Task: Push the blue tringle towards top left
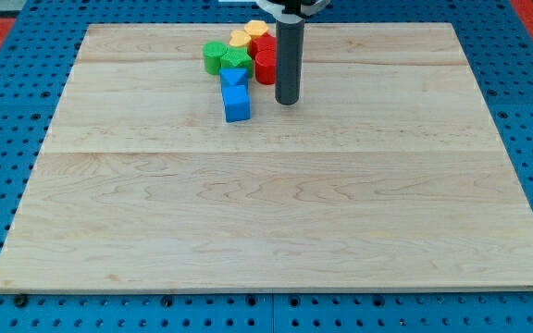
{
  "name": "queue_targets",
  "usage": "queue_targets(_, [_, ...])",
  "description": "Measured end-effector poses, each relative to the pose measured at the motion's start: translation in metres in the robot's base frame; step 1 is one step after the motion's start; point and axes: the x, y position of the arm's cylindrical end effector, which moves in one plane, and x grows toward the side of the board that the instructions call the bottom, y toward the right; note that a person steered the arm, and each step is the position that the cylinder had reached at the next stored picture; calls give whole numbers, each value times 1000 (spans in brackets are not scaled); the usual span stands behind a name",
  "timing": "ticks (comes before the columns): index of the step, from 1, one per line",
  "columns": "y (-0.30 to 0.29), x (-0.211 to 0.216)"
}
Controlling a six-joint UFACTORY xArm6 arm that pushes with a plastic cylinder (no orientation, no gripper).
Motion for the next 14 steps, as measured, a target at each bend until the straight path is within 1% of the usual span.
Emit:
queue_targets(1, [0,0])
queue_targets(2, [38,0])
queue_targets(3, [126,-2])
queue_targets(4, [181,-42])
queue_targets(5, [180,-109])
queue_targets(6, [116,-93])
queue_targets(7, [54,-2])
queue_targets(8, [-36,-7])
queue_targets(9, [-61,-25])
queue_targets(10, [-104,-19])
queue_targets(11, [-150,-47])
queue_targets(13, [-137,-52])
queue_targets(14, [-133,-71])
